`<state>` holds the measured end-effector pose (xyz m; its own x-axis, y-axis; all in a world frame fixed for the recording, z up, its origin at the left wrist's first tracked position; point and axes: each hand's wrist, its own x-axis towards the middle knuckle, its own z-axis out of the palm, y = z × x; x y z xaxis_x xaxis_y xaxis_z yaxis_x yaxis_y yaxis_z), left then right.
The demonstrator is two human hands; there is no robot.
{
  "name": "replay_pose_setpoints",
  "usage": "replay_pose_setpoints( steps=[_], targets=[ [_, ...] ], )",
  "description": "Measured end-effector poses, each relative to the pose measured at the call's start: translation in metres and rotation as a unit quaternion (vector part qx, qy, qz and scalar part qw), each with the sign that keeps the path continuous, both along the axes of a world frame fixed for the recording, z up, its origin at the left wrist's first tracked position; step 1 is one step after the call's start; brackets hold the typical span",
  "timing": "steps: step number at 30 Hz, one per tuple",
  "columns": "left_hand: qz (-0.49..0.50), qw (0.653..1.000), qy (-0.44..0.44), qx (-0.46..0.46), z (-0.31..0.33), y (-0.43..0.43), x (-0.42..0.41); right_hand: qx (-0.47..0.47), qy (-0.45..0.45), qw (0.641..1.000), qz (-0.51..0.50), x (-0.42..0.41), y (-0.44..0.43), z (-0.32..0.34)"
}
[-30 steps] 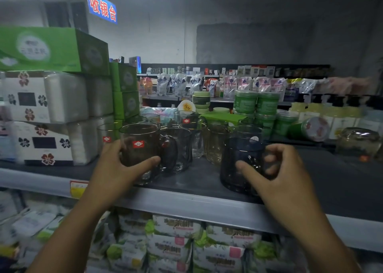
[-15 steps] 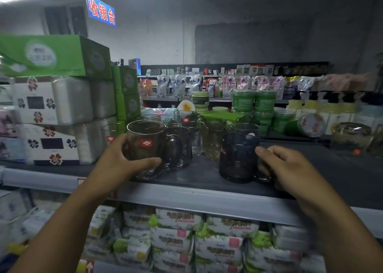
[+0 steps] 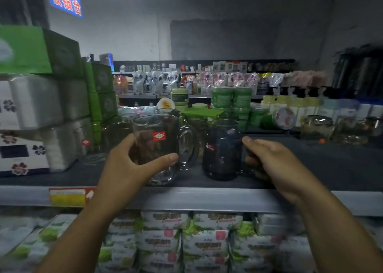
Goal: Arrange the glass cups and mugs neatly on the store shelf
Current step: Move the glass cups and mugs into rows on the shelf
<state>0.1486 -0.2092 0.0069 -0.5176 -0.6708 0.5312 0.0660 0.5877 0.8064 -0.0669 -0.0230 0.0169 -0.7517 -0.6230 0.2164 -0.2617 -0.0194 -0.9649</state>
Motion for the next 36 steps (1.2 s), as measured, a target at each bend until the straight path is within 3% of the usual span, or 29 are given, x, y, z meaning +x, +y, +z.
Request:
replay_pose_setpoints(
  steps=[7, 14, 27, 36],
  targets=[
    [-0.022, 1.000, -0.011, 0.012, -0.003, 0.044, -0.023, -0.050, -0.025, 0.998, -0.028, -0.006, 0.062, 0.011],
    [-0.032, 0.999, 0.001, 0.016, 0.013, 0.147, -0.069, -0.086, -0.027, 0.995, -0.053, -0.053, 0.173, 0.016],
    [-0.116, 0.992, 0.031, 0.039, 0.013, 0.414, -0.275, -0.077, -0.002, 0.980, -0.184, -0.212, 0.468, 0.018],
    [-0.183, 0.981, 0.047, 0.042, 0.008, 0.551, -0.433, -0.076, 0.025, 0.951, -0.300, -0.299, 0.598, -0.008]
  ],
)
